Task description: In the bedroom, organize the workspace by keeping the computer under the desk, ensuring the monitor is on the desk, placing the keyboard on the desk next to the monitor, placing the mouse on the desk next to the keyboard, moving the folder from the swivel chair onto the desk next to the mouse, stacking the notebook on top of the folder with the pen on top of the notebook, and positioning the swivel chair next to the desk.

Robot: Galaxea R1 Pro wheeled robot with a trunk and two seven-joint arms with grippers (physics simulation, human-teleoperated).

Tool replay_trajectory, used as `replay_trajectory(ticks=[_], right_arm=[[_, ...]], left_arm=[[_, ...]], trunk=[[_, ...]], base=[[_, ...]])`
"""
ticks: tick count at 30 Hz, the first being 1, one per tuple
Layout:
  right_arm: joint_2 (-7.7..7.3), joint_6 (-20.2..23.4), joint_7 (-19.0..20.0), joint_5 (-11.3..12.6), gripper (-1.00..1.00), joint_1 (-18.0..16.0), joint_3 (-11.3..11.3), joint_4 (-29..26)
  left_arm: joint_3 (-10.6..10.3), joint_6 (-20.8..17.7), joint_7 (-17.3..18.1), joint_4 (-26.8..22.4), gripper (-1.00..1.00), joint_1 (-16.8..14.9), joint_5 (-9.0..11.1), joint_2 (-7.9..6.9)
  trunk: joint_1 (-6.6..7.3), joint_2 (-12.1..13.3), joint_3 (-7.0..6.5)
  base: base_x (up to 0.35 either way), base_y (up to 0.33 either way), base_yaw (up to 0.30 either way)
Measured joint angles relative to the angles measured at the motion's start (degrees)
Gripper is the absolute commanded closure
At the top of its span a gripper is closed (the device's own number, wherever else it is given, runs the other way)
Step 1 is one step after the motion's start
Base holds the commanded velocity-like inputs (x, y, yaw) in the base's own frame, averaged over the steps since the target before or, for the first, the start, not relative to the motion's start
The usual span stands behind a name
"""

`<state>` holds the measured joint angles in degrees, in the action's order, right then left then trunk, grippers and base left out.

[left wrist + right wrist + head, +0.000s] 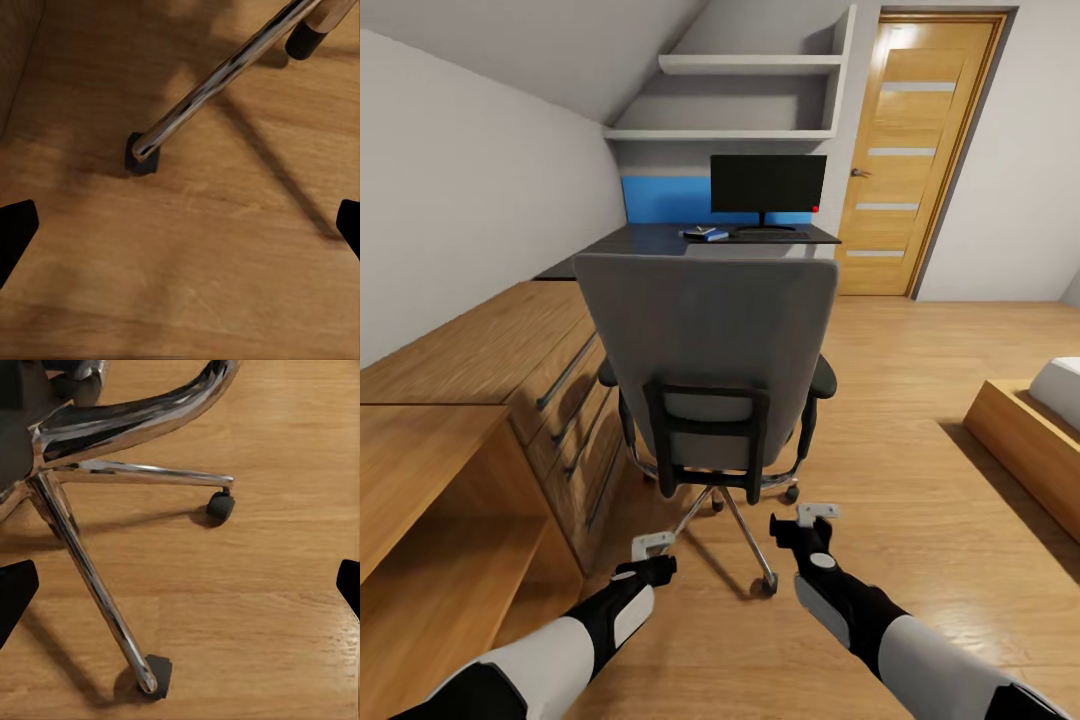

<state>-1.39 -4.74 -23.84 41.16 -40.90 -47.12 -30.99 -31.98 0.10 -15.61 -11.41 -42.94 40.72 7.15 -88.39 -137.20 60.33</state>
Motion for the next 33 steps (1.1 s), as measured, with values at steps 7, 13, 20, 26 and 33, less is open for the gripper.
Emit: replay_trajectory(ticks=[7,13,20,26,33], right_arm=[[2.08,-0.73,0.27,-4.47,-1.0,0.41,-3.17,-0.26],[3.85,-2.61,-0.11,-5.81,-1.0,1.02,-5.4,-0.15],[4.35,-3.01,-0.16,-6.04,-1.0,1.15,-5.59,-0.06],[4.38,-3.08,-0.22,-5.73,-1.0,1.17,-5.47,0.03],[4.13,-4.32,-0.46,-5.4,-1.0,1.15,-5.27,0.07]], left_arm=[[-0.21,0.83,-0.01,1.84,-1.0,0.0,-0.2,0.24],[-0.26,0.9,0.17,1.93,-1.0,0.0,-0.26,0.27],[-0.37,0.86,0.24,1.95,-1.0,0.0,-0.26,0.46],[-0.4,0.86,0.25,1.94,-1.0,0.0,-0.29,0.5],[-0.41,0.86,0.33,1.94,-1.0,0.0,-0.35,0.51]], trunk=[[0.01,0.0,0.0],[0.01,0.0,0.0],[0.0,0.0,0.0],[0.03,0.0,0.0],[0.03,0.0,-0.06]], base=[[0.027,0.0,0.0],[0.168,0.0,0.0],[0.03,0.0,0.0],[0.219,0.0,0.0],[0.298,-0.082,-0.032]])
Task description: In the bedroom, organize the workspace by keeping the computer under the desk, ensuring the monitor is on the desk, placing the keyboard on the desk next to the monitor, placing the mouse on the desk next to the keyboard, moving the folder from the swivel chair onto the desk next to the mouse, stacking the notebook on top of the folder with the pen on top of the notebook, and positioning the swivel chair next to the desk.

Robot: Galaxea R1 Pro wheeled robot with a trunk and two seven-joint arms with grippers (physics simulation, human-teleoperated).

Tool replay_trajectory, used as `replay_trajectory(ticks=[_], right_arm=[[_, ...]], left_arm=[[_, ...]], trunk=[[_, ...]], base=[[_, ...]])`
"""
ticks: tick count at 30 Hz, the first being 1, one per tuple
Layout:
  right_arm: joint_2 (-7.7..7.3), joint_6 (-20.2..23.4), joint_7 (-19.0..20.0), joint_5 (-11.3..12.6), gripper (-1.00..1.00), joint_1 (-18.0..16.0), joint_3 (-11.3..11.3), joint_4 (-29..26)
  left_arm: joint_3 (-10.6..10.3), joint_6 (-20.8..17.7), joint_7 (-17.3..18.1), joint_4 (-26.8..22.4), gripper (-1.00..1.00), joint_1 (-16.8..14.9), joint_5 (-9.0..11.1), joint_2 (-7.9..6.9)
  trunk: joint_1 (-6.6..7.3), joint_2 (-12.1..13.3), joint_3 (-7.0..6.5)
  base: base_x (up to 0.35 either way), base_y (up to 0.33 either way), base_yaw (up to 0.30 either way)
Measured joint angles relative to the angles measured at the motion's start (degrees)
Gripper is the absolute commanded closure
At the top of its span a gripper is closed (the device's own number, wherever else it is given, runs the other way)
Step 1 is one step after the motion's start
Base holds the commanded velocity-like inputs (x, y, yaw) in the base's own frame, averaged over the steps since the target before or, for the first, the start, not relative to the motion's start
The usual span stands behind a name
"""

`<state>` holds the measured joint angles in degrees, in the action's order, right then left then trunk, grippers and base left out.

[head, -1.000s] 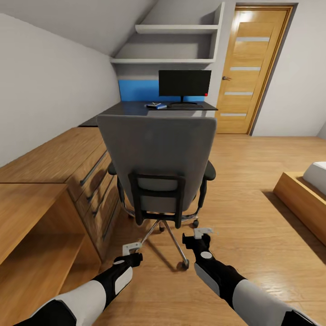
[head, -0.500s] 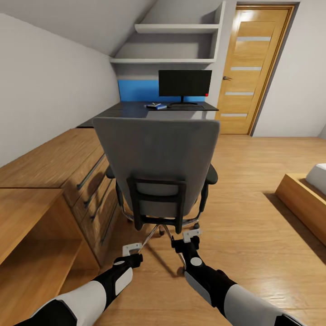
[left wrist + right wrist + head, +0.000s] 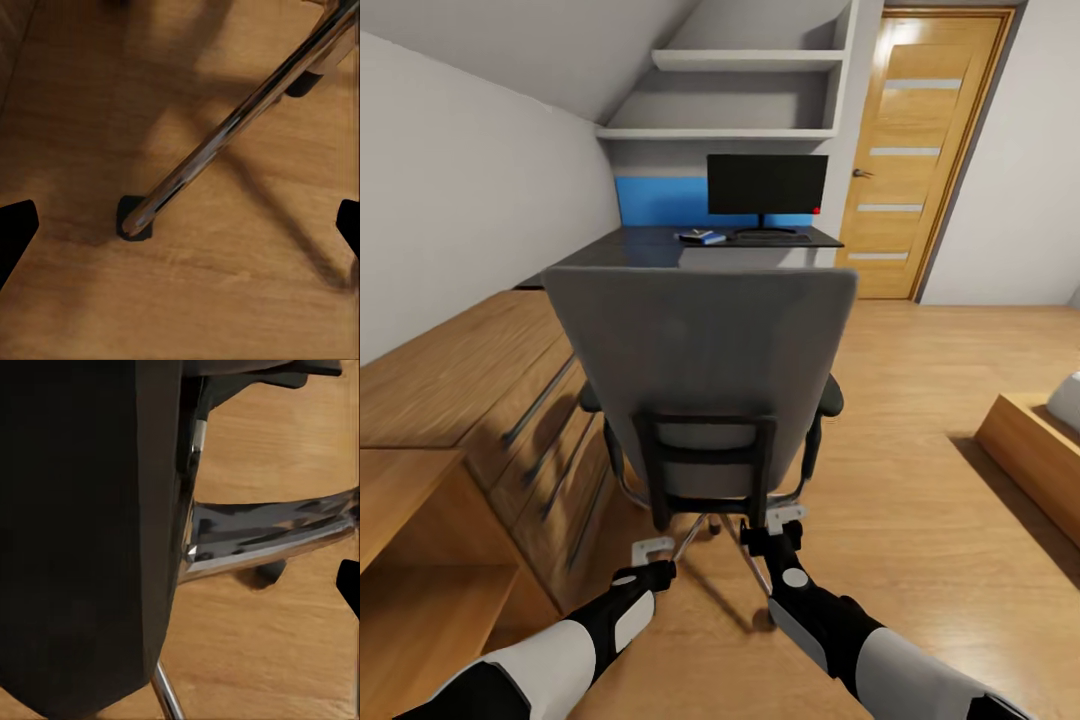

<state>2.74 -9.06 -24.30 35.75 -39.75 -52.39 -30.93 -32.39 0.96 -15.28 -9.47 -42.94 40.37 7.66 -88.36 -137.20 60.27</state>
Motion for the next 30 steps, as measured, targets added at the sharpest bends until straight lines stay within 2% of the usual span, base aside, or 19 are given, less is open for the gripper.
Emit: replay_trajectory(ticks=[8,12,15,24,30], right_arm=[[-0.06,-0.22,-0.09,-0.18,-1.0,0.03,-0.21,0.01],[0.08,-0.32,-0.17,-0.01,-1.0,0.01,-0.09,0.73],[0.15,-0.34,-0.19,0.02,-1.0,0.01,-0.06,1.07],[0.27,-0.34,-0.17,0.03,-1.0,0.02,-0.06,1.29],[0.28,-0.41,-0.16,0.03,-1.0,0.02,-0.06,1.36]], left_arm=[[-0.25,0.18,-0.05,0.03,-1.0,0.01,-0.03,0.01],[0.01,1.95,-0.11,0.0,-1.0,0.02,-3.72,-0.01],[0.09,2.41,-0.12,0.02,-1.0,0.03,-4.76,-0.02],[0.19,2.62,-0.17,0.06,-1.0,0.06,-4.99,-0.08],[0.17,2.68,-0.2,0.08,-1.0,0.05,-5.08,-0.1]], trunk=[[0.0,0.0,-0.51],[0.0,0.0,-0.79],[0.0,0.0,-0.96],[0.0,0.0,-1.07],[0.0,0.0,-1.07]], base=[[0.299,-0.177,-0.17],[0.299,-0.188,-0.178],[0.299,-0.189,-0.136],[0.299,-0.183,-0.017],[0.311,-0.064,0.0]])
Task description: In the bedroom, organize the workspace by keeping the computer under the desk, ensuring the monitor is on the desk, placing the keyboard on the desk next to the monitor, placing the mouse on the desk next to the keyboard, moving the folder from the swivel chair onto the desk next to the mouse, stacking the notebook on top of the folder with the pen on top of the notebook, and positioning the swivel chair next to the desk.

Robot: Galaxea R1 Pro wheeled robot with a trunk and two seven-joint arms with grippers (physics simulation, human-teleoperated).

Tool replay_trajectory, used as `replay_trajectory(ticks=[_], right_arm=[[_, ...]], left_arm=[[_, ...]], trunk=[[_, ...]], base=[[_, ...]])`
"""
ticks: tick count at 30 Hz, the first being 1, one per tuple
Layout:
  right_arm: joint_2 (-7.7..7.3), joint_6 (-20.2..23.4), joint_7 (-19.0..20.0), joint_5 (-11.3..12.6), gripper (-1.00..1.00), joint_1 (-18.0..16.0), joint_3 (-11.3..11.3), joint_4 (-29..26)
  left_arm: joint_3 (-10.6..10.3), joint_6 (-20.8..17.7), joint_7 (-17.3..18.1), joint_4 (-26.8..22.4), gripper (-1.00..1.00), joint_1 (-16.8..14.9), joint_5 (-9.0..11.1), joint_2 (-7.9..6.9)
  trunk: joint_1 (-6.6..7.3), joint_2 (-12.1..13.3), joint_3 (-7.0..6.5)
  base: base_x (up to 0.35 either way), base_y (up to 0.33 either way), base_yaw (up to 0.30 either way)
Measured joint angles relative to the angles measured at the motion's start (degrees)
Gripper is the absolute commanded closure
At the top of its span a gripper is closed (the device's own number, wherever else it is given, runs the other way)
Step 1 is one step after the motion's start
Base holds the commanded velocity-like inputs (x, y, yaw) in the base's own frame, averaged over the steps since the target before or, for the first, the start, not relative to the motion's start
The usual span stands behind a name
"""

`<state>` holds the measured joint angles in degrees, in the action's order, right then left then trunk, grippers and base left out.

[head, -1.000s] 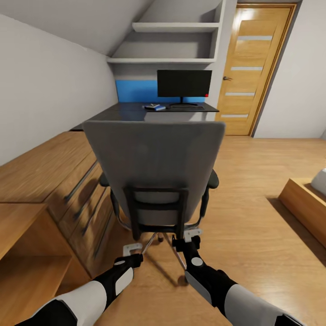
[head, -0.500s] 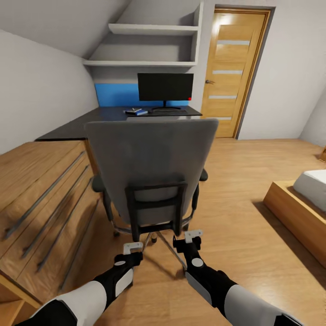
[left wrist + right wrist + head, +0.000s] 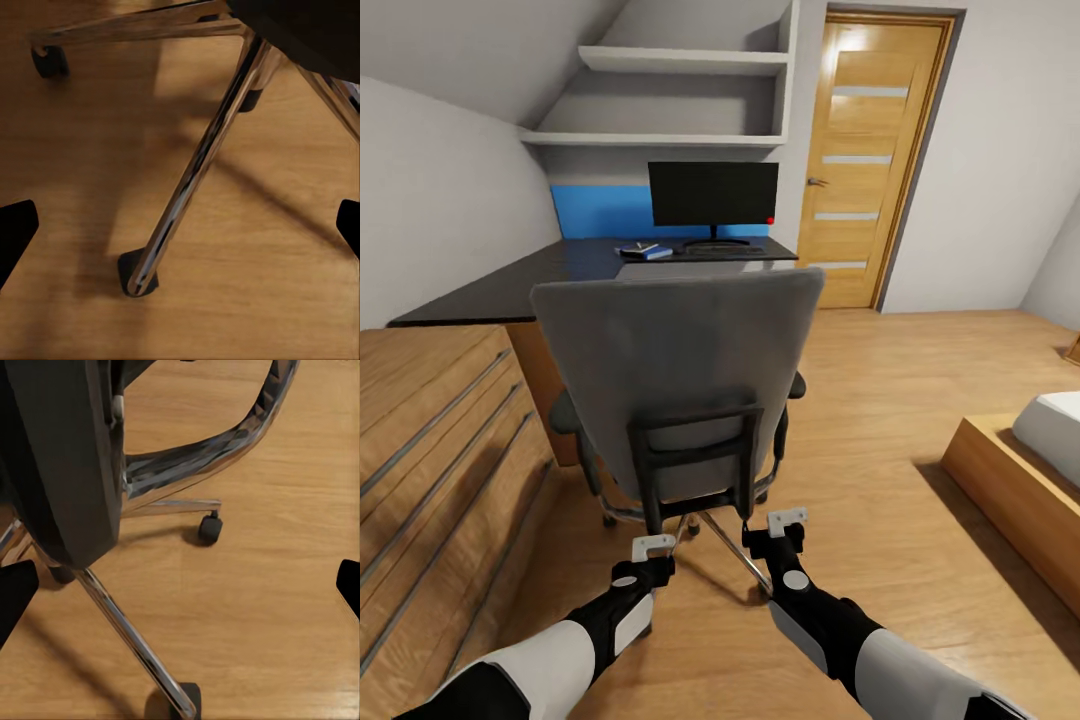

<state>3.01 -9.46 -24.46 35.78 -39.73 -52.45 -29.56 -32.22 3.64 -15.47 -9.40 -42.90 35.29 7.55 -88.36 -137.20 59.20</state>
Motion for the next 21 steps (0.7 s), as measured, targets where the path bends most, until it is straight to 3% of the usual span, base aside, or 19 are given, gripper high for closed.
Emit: replay_trajectory(ticks=[21], right_arm=[[0.16,-0.65,0.02,0.19,-1.0,0.01,-0.19,1.33]], left_arm=[[-0.3,-0.01,-0.01,-0.01,-1.0,-0.01,-0.08,0.08]], trunk=[[0.0,0.0,0.0]], base=[[0.318,-0.002,0.0]])
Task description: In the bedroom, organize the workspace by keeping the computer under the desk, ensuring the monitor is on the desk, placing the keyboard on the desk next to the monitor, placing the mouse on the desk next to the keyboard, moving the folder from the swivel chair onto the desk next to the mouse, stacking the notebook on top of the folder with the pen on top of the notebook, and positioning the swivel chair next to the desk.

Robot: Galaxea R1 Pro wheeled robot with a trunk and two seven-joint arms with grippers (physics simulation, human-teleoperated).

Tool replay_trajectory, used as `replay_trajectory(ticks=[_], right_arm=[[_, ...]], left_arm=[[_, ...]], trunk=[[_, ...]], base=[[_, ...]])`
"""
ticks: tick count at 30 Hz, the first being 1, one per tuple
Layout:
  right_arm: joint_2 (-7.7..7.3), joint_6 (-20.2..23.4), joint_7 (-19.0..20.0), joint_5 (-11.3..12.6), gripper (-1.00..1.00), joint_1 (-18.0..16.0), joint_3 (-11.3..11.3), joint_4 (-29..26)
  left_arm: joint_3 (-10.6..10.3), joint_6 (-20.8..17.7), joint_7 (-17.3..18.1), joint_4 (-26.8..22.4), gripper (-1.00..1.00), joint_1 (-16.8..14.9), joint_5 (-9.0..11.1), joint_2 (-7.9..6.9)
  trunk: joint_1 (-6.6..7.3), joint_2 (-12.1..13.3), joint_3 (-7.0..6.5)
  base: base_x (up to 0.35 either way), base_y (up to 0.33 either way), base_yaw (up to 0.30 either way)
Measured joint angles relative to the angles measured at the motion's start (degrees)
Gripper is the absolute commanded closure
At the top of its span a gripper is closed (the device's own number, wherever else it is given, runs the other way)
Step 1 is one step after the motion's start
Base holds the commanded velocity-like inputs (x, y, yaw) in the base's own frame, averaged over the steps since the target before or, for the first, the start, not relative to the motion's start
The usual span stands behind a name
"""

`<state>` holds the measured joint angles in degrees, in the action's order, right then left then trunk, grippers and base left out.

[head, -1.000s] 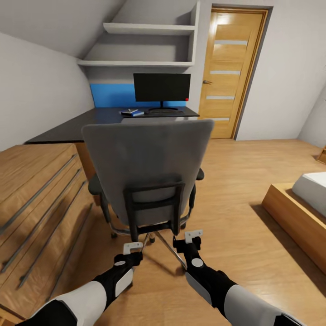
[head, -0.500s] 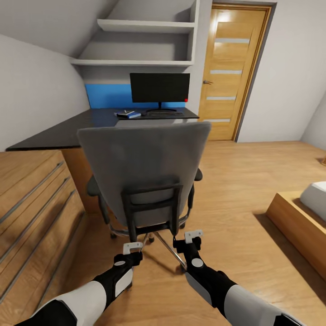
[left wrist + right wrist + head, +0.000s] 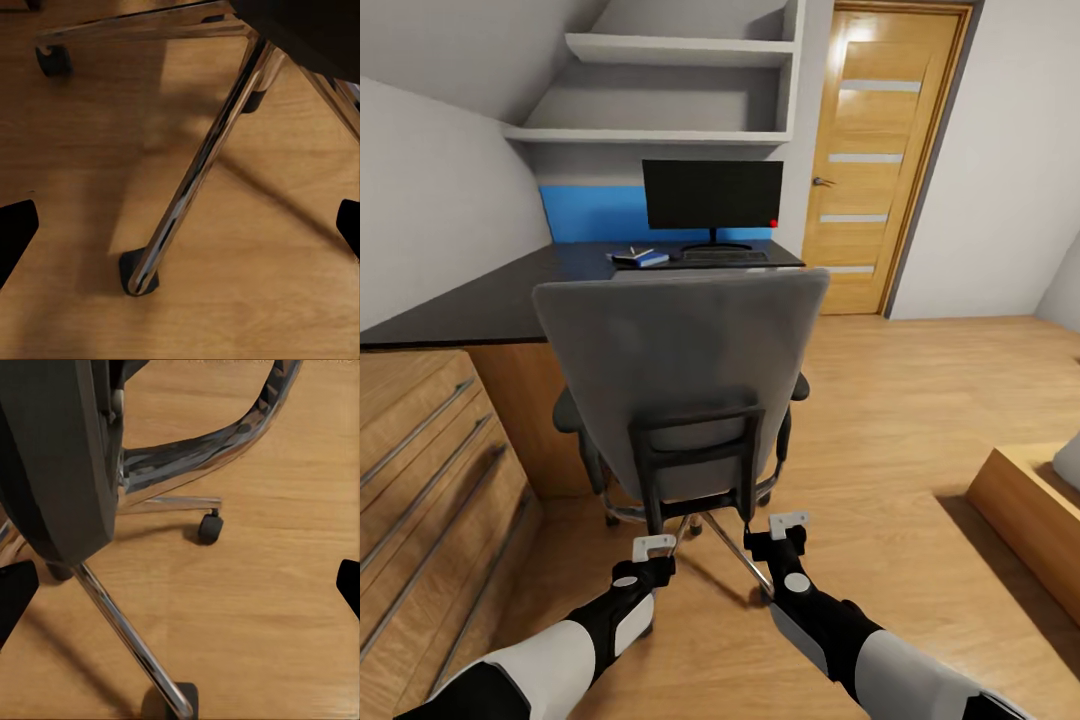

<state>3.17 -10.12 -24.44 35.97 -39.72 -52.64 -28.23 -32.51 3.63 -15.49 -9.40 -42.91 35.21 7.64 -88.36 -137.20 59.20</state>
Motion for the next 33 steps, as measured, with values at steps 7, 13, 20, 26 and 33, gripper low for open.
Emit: replay_trajectory(ticks=[7,13,20,26,33], right_arm=[[0.02,-1.04,0.0,-0.06,-1.0,0.0,-0.03,0.18],[0.02,-1.13,-0.03,-0.19,-1.0,-0.02,0.02,0.18],[0.02,-1.15,-0.03,-0.19,-1.0,-0.02,0.02,0.18],[0.02,-1.18,-0.04,-0.21,-1.0,-0.02,0.02,0.18],[0.02,-1.2,-0.04,-0.23,-1.0,-0.02,0.04,0.18]], left_arm=[[-0.01,0.0,0.0,-0.03,-1.0,0.0,-0.04,-0.03],[0.21,0.02,0.0,0.0,-1.0,0.01,-0.2,-0.03],[0.2,0.02,0.0,0.0,-1.0,0.01,-0.2,-0.03],[0.18,-0.03,0.0,-0.02,-1.0,0.01,-0.27,-0.03],[0.2,-0.05,0.0,-0.02,-1.0,0.0,-0.36,-0.06]], trunk=[[0.0,0.0,0.0],[0.01,0.0,0.0],[0.0,0.0,0.0],[0.01,-0.01,0.0],[0.01,-0.01,0.0]], base=[[0.318,0.0,0.0],[0.318,-0.022,0.0],[0.318,-0.071,0.0],[0.318,-0.077,0.0],[0.318,-0.081,0.0]])
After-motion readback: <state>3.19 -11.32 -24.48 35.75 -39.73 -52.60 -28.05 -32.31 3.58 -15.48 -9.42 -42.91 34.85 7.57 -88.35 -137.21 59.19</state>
